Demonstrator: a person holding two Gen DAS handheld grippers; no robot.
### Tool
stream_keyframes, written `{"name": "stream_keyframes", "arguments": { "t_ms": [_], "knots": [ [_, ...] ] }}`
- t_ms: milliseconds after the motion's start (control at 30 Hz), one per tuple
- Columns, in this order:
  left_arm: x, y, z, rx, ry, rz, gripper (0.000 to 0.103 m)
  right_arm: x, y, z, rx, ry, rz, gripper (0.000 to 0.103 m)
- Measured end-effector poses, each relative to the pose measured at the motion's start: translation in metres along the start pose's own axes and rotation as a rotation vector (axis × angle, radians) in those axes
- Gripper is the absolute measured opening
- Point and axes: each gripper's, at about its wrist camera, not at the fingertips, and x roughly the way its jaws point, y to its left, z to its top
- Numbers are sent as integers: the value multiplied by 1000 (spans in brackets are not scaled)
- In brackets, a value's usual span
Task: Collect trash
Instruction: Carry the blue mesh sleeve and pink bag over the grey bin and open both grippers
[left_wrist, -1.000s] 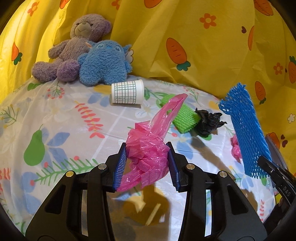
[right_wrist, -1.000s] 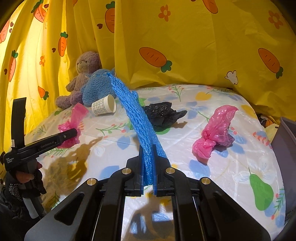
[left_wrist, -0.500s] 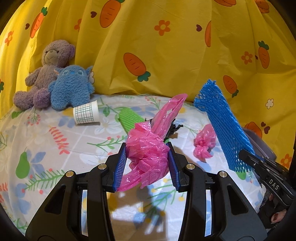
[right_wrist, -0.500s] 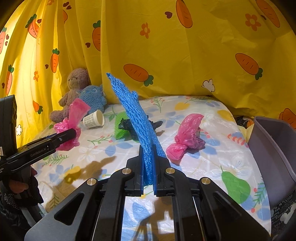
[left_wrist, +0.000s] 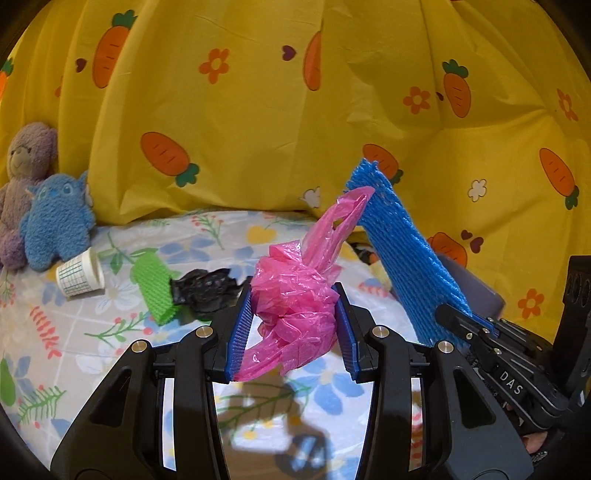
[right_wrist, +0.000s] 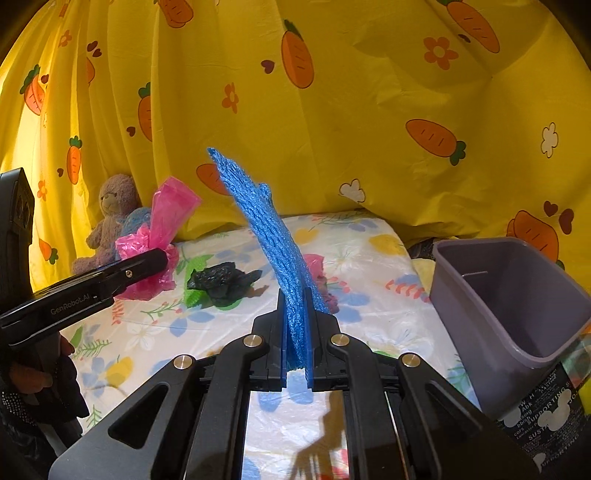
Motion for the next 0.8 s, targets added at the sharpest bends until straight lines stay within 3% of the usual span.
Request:
{"name": "stream_keyframes", "arguments": {
  "t_ms": [233, 467, 800],
  "knots": [
    [32, -65, 20, 70, 3, -140, 41, -18, -50, 14, 73, -63, -150, 8],
    [65, -123, 26, 148, 13, -218, 41, -22, -105, 23, 131, -87, -313, 8],
    [110, -173, 25, 163, 85, -334, 41, -20, -156, 20, 199, -56, -404, 8]
  ]
}}
